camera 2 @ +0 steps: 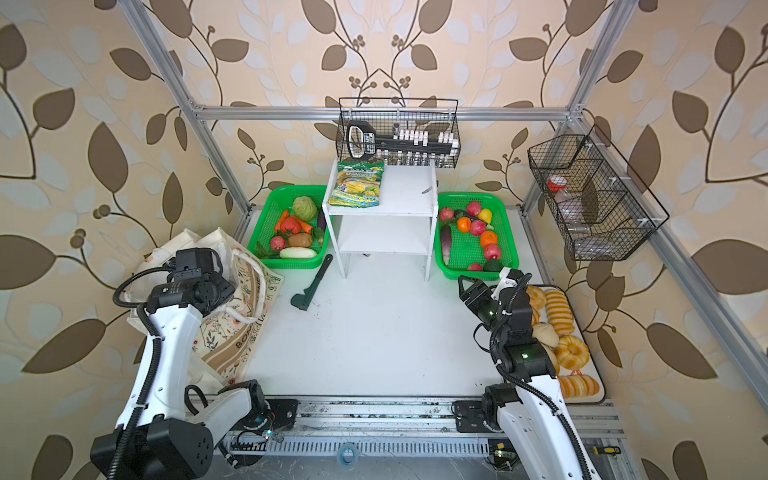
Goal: Place the mixed food into the grocery bags and tie them
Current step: 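Open the left gripper to release the white bag inside the tote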
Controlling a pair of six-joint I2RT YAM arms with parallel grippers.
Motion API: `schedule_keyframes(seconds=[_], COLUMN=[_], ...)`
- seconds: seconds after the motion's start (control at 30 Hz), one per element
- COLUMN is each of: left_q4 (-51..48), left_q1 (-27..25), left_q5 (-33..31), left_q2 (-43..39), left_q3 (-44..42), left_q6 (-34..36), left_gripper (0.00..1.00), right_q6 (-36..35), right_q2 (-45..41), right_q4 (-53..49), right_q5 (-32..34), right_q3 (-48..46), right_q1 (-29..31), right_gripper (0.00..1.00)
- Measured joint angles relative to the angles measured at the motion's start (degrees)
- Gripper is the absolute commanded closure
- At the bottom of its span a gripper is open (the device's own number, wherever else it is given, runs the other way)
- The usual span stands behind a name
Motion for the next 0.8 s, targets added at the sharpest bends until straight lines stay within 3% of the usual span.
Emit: schedule_keyframes(seconds=[0.4, 0.6, 0.8], left_q4=[-0.8, -3.1, 1.9], left_q1=[0.0, 0.0, -2.0], left_q5=[6.8, 7.3, 20.8], left_q2=[0.0, -2.6, -7.8], left_q3=[-0.3, 11.8, 20.8], left_q6=[-0.6, 3.9, 5.6], left_gripper=[0.38, 0.22, 0.12], right_q6=[-0.3, -1.9, -4.7], right_q2=[0.9, -0.5, -0.7], right_q4=[0.0, 0.0, 0.4], right_q5=[0.0, 1.0, 2.4], right_q3=[0.0, 0.0, 0.0], right_q1=[0.0, 0.0, 0.0], right_gripper=[0.29, 0.29, 0.28])
